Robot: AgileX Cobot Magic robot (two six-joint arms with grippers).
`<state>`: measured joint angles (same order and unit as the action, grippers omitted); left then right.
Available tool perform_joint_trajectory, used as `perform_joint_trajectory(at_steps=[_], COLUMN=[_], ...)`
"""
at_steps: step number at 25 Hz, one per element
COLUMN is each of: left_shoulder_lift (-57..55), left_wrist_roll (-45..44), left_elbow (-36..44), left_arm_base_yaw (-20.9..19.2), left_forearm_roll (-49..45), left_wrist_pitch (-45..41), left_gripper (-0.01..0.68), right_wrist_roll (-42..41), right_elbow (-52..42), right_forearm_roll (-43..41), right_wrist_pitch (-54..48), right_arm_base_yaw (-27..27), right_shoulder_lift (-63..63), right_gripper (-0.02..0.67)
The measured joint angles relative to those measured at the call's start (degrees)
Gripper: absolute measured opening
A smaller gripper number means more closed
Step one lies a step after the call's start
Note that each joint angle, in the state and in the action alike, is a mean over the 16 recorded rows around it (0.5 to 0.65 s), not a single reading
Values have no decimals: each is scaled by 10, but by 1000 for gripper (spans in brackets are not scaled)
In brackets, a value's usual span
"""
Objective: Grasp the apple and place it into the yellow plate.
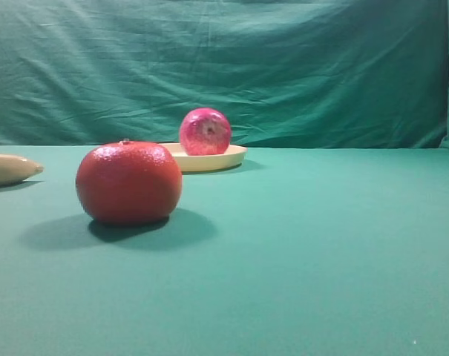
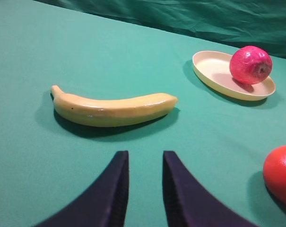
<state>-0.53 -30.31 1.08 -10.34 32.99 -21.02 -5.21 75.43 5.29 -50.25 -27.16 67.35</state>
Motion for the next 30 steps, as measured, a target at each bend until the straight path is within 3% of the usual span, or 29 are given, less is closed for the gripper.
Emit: perform_joint_trajectory(at_steps=[8,14,21,30], left_shoulder_lift=[0,0,0,0], left_wrist_roll=[0,0,0,0], left_elbow=[0,0,0,0], left_arm_base_yaw=[0,0,0,0], left_forearm_roll=[0,0,0,0], left_wrist_pitch=[0,0,0,0], left_gripper=[157,157,157,157], right_wrist_roll=[21,36,40,40], right_elbow=[-255,-380,-446,-459], right_forearm_roll=[7,5,-13,-44], right_wrist_pitch=[134,181,195,209], right_arm_base_yaw=[0,0,0,7], right_shoulder_lift=[-170,-262,-319,-349], right_gripper=[0,0,0,0])
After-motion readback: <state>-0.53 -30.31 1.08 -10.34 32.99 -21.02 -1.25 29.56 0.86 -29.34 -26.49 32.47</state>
